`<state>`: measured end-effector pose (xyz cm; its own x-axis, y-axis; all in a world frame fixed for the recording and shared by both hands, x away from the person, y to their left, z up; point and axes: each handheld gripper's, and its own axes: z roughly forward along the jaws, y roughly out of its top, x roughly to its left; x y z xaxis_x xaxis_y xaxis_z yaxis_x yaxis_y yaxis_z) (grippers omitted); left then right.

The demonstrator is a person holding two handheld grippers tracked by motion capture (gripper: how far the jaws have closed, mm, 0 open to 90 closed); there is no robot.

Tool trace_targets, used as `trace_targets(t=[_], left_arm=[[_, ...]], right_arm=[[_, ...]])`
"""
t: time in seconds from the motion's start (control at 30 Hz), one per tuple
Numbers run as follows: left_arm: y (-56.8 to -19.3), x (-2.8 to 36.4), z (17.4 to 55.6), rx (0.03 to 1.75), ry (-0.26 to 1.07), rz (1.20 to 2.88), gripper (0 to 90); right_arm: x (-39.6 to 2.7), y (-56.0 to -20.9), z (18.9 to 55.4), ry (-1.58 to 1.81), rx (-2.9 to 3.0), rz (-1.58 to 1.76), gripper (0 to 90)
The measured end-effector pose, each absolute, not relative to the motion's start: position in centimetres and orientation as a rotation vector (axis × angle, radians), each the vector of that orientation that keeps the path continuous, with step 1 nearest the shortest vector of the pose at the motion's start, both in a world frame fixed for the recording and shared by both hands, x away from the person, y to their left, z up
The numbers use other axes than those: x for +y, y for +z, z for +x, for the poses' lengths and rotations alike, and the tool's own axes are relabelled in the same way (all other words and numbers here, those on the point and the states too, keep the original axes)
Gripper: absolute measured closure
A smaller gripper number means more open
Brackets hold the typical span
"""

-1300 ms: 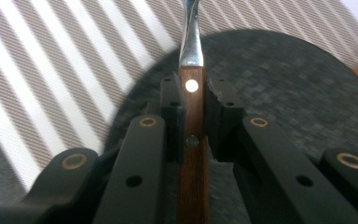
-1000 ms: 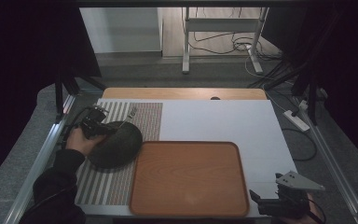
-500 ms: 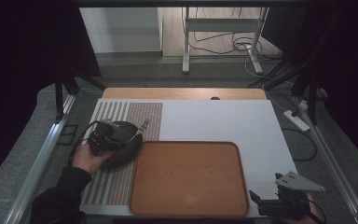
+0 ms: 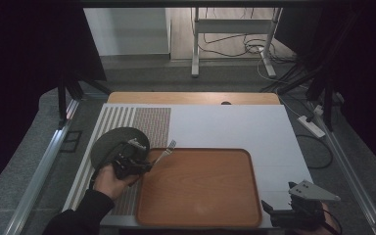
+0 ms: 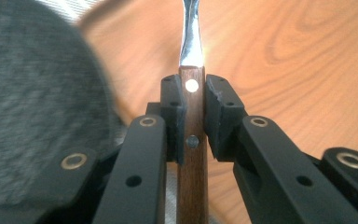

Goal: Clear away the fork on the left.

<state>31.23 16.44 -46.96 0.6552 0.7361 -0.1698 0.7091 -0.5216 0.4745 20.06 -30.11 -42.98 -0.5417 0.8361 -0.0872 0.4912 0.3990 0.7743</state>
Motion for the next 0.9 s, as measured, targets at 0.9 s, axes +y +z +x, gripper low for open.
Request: trace_targets(t=[0.9], left_arm=[[-49.0,9.8,29.8,0.952,-0.048,2.415,88.7]], right_arm=[[-30.1,-43.0,20.0,0.986,2.197,1.126,0.0]])
